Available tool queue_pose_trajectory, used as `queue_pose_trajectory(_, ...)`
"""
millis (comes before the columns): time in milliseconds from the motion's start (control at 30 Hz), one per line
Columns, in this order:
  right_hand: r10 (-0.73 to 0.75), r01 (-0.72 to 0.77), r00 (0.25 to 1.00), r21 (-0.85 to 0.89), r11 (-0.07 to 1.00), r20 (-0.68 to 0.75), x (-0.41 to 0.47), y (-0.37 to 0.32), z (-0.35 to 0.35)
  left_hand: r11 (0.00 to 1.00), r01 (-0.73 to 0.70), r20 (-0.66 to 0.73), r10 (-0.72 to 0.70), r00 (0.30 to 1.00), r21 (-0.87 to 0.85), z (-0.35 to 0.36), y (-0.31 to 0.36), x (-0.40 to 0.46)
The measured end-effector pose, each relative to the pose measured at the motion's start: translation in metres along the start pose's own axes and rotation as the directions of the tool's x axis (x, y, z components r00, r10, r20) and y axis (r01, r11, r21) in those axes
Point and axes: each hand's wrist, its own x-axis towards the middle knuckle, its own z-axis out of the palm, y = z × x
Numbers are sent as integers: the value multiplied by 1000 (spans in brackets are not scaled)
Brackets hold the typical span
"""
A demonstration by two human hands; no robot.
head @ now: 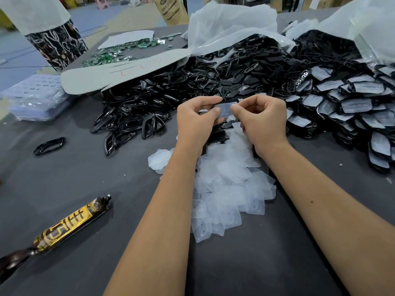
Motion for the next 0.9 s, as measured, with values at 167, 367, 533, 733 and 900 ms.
queue_pose_trajectory(167,-1,0,1000,-13,1000,-21,1,1,-1,1000,-3,-15,3,1000,12,1,0,-2)
queue_pose_trajectory(367,25,-24,1000,12,1000,-8,2,1,0,1000,6,-23,-6,1000,4,1,1,-2)
queue_pose_trajectory(533,16,-16,1000,22,1000,2,0,1,0,1000,2,-20,-2,1000,4,0,-2,-1)
queue_pose_trajectory(733,15,-15,1000,6,1000,17,0,0,-1,1000,8,-17,-8,1000,0,-1,-1,-1)
queue_pose_trajectory(900,22,-22,999,22,1000,26,0,0,-1,999,10,-7,-11,1000,-36,-1,0,-1)
